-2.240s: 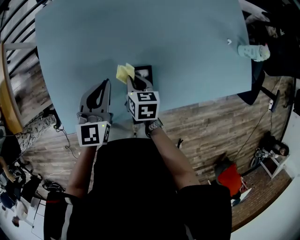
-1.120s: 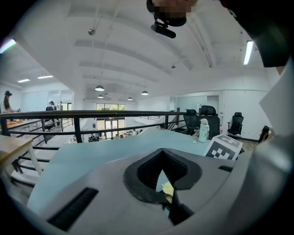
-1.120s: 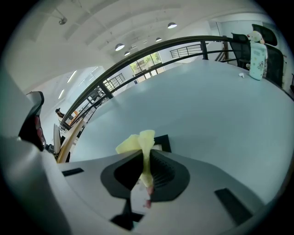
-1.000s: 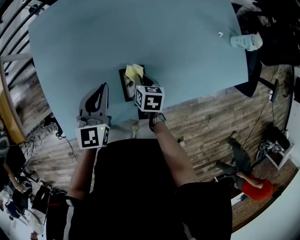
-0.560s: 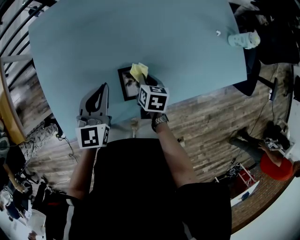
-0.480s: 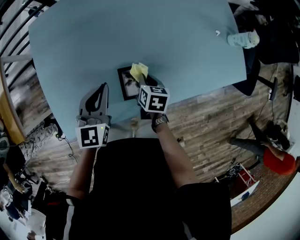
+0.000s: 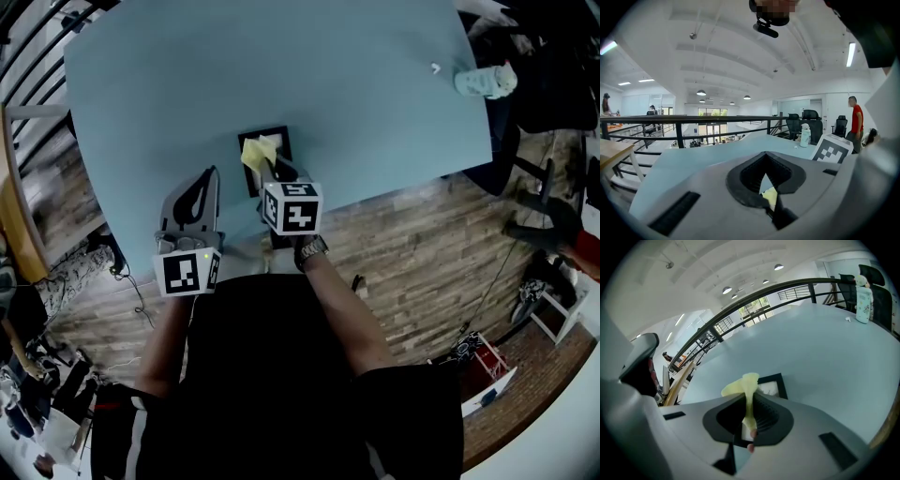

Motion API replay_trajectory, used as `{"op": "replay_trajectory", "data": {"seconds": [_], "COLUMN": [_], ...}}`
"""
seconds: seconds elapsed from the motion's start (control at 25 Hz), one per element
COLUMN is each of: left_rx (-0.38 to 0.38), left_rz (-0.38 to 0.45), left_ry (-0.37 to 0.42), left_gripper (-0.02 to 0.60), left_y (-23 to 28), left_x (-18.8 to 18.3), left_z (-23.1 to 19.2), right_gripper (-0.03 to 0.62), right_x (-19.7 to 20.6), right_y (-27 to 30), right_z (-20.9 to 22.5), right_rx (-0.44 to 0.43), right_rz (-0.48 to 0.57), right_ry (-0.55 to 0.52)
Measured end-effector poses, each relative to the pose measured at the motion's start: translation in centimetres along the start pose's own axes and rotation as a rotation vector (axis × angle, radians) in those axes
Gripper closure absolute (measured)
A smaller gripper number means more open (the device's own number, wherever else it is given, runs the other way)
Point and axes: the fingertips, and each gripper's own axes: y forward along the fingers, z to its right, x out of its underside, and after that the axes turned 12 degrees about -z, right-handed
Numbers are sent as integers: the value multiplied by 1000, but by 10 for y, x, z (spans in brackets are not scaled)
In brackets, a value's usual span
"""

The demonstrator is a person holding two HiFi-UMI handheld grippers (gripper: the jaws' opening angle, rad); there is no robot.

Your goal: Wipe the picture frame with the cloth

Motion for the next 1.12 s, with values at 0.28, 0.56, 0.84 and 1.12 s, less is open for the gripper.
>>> {"op": "replay_trajectory", "data": {"seconds": [0.28,0.56,0.84,1.12], "left_rx": [-20,-29,-13,13], "left_rz": [5,-9,-8,-9], "left_ry": [-8,-8,-5,8], "left_gripper": [581,581,581,581], "left_y": [-11,-13,-8,1], "left_x": [2,9,8,4], "left_z": [-4,-9,-3,8], "right_gripper": [558,558,557,559], "right_x": [12,20,22,24], "right_y": [13,27,23,16], "right_z": [-23,-16,5,26], "right_rx": [-34,-20,10,33], "right_rz": [-42,-86,-81,-74], "right_ry": [-56,-52,-9,23]}}
